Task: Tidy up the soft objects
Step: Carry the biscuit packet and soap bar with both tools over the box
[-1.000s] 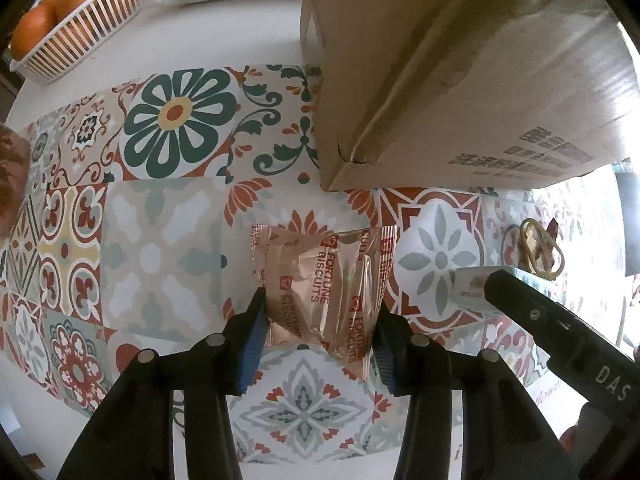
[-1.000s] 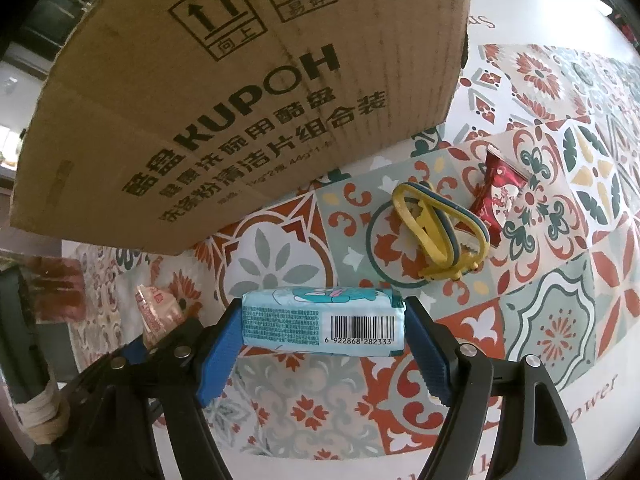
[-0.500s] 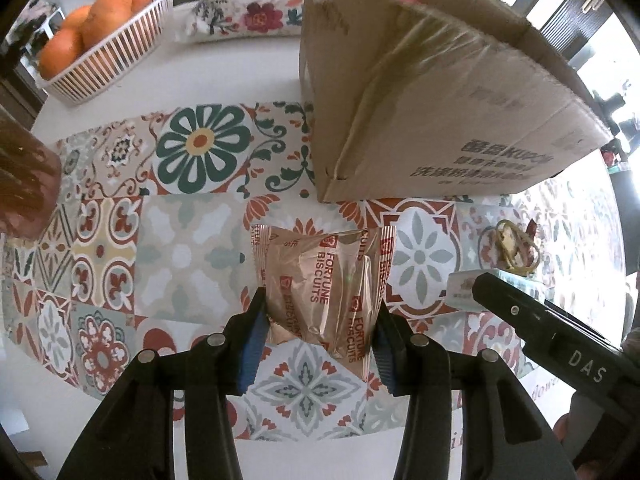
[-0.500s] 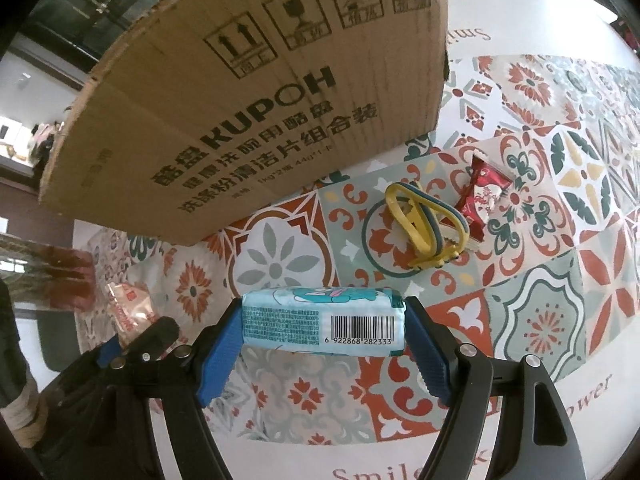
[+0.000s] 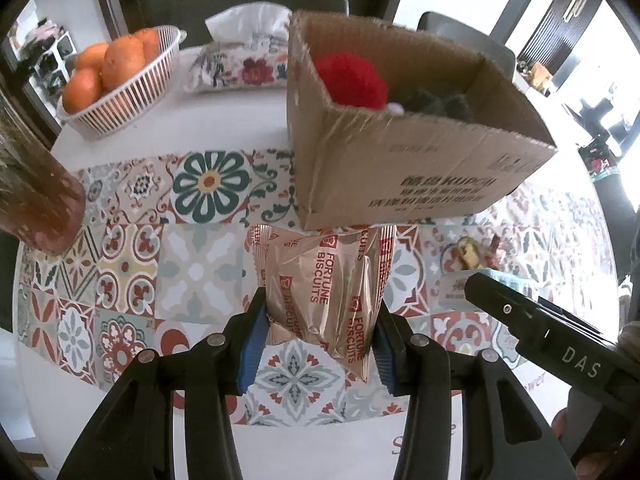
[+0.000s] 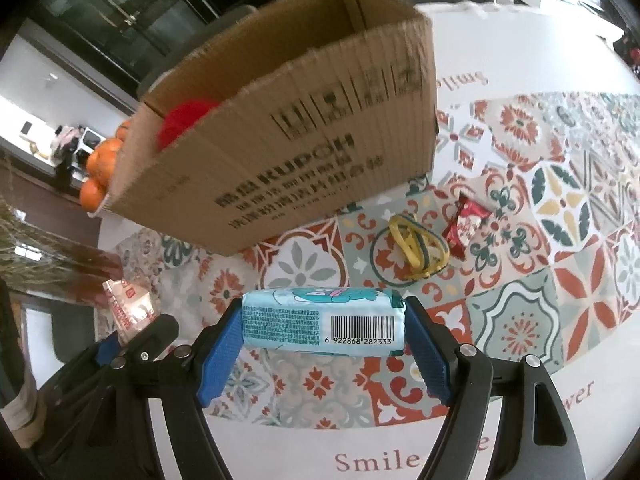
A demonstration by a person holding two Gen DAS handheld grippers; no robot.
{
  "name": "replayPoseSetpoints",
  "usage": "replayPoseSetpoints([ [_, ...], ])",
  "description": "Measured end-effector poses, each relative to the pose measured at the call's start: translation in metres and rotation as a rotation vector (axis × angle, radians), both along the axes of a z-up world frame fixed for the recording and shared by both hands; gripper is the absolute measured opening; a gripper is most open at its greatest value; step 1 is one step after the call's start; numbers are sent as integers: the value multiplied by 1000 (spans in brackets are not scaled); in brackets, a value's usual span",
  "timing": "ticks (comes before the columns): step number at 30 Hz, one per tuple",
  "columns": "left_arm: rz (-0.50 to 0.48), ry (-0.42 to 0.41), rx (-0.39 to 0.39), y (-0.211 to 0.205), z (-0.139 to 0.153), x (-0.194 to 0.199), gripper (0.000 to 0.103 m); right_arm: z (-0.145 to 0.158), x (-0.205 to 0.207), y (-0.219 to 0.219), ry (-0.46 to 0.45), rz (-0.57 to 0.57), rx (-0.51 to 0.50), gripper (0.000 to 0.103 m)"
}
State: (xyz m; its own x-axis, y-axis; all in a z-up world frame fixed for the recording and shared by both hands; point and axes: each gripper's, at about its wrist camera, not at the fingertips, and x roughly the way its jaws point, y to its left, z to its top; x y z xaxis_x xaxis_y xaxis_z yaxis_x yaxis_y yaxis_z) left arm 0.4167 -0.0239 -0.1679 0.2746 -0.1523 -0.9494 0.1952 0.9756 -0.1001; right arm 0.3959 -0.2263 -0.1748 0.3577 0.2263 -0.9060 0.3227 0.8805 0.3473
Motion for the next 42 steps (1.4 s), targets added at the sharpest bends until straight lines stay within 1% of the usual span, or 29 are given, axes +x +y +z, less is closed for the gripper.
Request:
replayPoseSetpoints([
  [11, -14, -84, -28, -10, 40, -8, 46, 43, -12, 1, -106, 4, -2, 78],
  [25, -40, -192, -61, -24, 94, -12, 46, 89, -14, -10, -234, 8, -1, 78],
  [42, -60, -277, -75, -46, 133, -3, 46, 129, 1, -26, -333, 48, -37, 78],
])
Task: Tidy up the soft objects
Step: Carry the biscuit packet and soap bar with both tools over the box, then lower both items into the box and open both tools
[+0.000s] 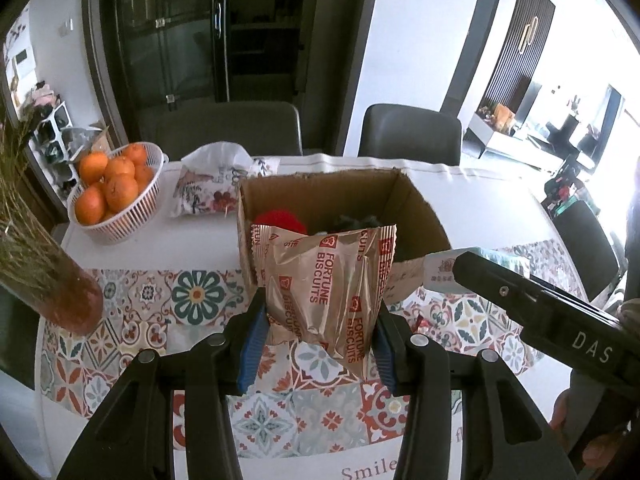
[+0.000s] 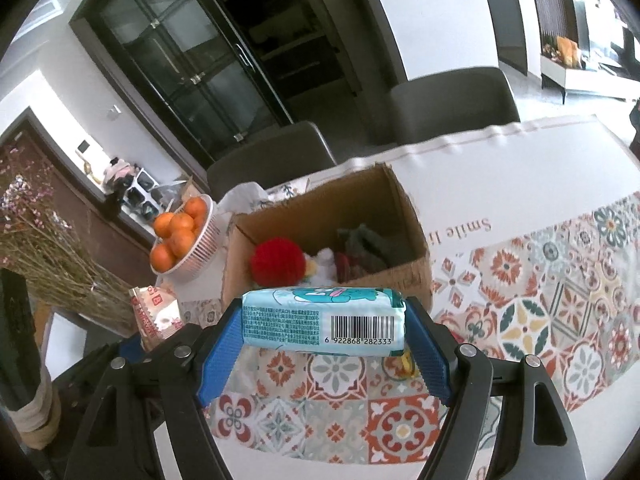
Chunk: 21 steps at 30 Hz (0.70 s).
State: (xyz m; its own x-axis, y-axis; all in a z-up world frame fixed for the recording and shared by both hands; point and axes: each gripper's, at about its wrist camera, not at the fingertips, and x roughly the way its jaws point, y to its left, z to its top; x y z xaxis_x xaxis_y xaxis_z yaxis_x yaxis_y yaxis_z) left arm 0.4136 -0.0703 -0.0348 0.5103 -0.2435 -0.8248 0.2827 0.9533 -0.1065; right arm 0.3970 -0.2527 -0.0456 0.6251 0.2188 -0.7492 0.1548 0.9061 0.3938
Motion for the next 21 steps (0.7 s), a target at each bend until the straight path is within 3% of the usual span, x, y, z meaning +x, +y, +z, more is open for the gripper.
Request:
replayPoseSetpoints([
  [13, 7, -24, -7, -12, 14, 24, 46, 19, 32, -5, -39, 54, -44, 78],
  [21, 16, -19, 0, -18, 13, 49, 46, 14, 59, -9, -20, 82, -49, 78],
])
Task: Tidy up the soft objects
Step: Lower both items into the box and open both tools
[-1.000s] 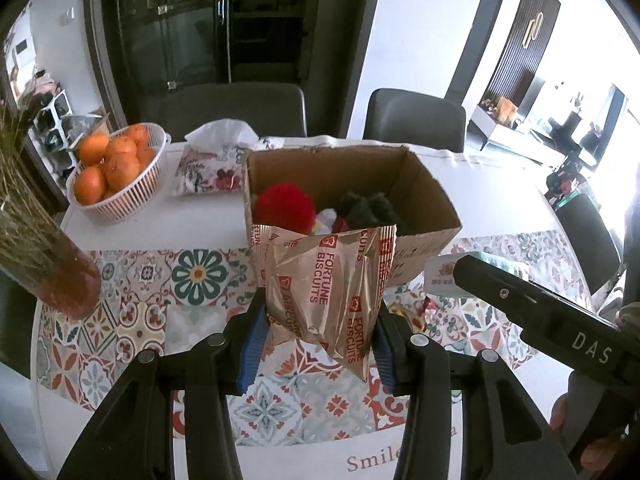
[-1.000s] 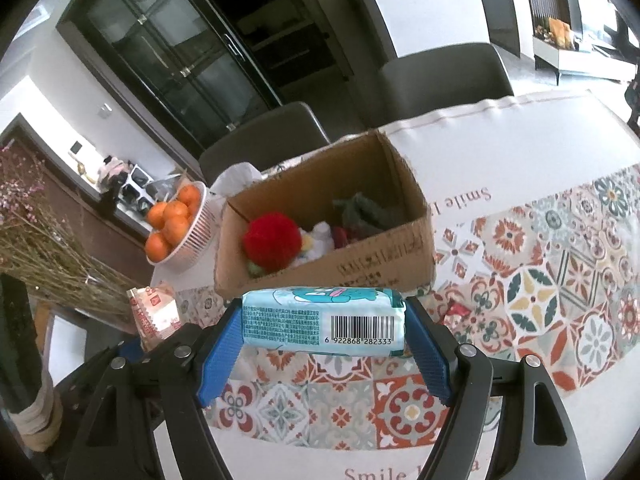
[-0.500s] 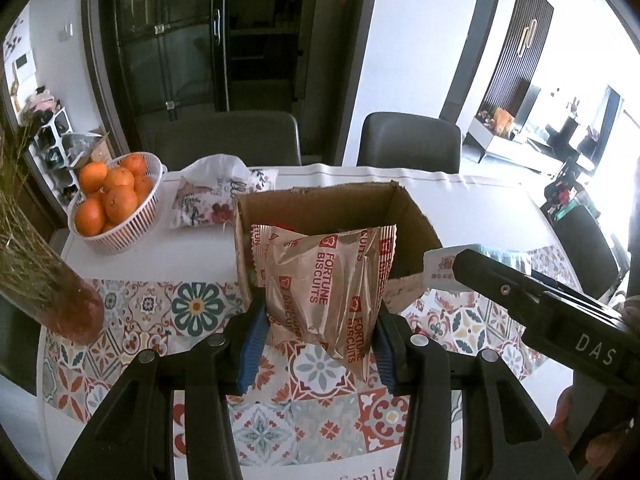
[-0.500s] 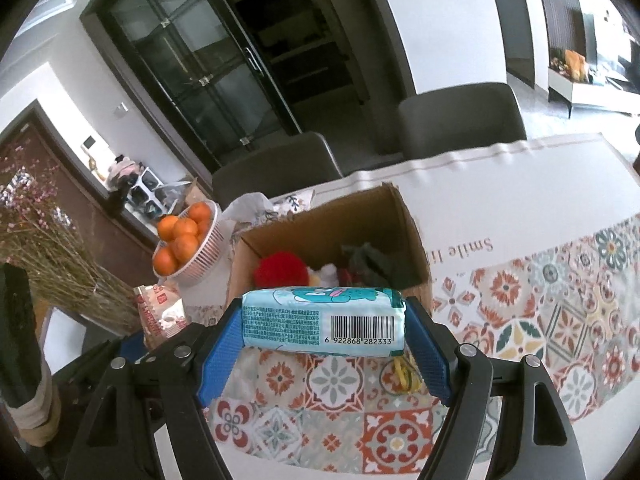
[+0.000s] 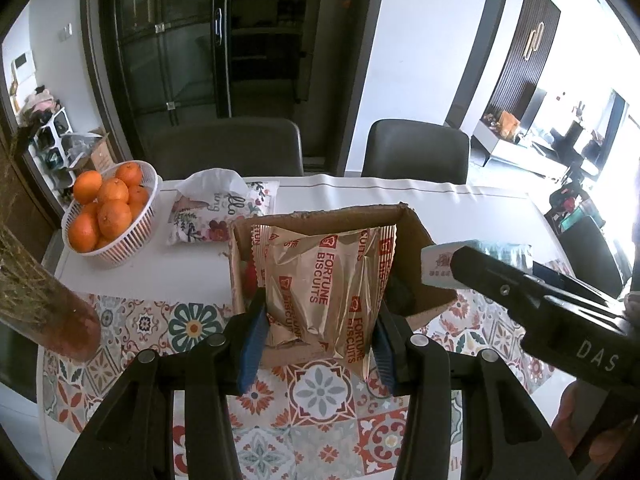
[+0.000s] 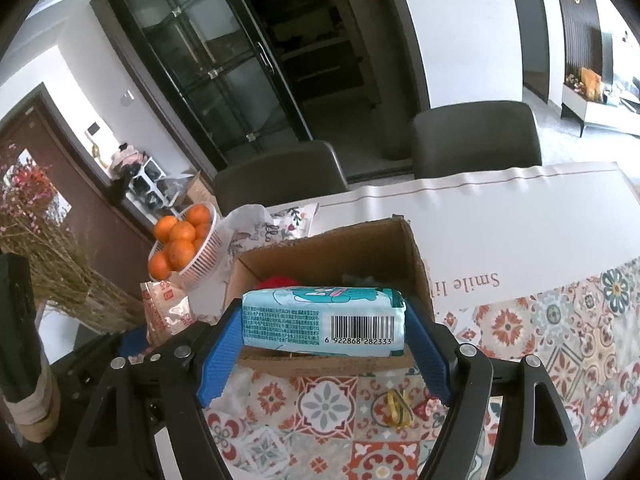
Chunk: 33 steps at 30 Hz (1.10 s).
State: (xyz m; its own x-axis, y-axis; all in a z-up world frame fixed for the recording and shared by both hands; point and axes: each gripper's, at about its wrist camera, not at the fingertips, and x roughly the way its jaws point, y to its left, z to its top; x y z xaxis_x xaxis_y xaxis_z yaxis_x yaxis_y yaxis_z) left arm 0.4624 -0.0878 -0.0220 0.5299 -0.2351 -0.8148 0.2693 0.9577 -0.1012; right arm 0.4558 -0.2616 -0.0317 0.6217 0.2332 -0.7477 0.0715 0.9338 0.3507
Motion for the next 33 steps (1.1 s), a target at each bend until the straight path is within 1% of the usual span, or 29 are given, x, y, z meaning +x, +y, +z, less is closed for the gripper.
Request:
replayPoseSetpoints([
  [11, 4, 66, 7, -7, -23, 36, 46, -27, 34, -4, 67, 9, 5, 78],
  [17, -3, 107, 21, -13, -41, 55, 46, -43, 46, -9, 104, 12, 4, 78],
  [25, -17, 168, 33, -22, -68, 67, 47, -64, 58, -12, 153, 18, 24, 78],
  [27, -24, 179, 34, -23, -73, 68, 48, -68, 60, -13, 166, 22, 42, 78],
  [31, -27, 197, 38, -26, -81, 71, 61, -74, 63, -14, 182, 13, 61, 81],
  [33, -21, 203, 32, -25, -83, 73, 63, -74, 63, -14, 186, 19, 70, 81],
])
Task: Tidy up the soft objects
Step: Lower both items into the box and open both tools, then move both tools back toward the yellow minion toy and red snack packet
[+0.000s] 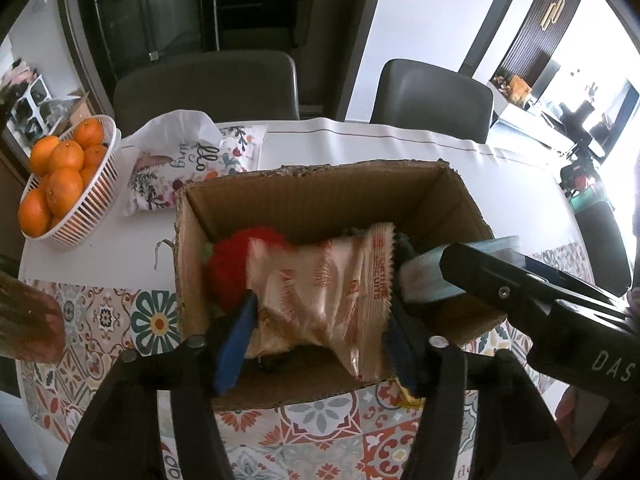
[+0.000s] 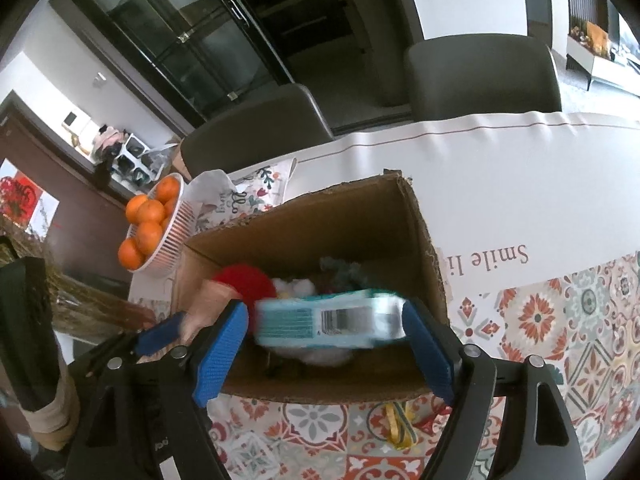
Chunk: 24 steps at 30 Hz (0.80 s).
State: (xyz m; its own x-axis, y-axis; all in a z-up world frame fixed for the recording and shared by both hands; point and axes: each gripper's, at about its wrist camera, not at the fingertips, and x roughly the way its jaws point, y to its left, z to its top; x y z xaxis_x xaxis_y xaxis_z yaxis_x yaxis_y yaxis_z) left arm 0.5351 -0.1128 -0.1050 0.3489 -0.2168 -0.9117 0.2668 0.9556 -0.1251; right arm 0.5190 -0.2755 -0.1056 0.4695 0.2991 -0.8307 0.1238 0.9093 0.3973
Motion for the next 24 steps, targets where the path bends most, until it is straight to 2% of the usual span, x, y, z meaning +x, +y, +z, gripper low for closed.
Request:
replayPoseSetpoints([
  [4, -2, -3, 3, 1, 1, 0, 66, 2, 0, -2, -10, -10, 14, 82],
  [7, -1, -24, 22, 2, 5, -4, 71, 10, -6, -2, -36, -17, -30, 82],
  [14, 28, -97, 53, 8, 22, -19, 71, 29, -29, -3, -91, -19, -140, 82],
  [24, -8, -171, 62, -6, 39, -61, 72, 45, -72, -21, -158, -59, -168, 81],
])
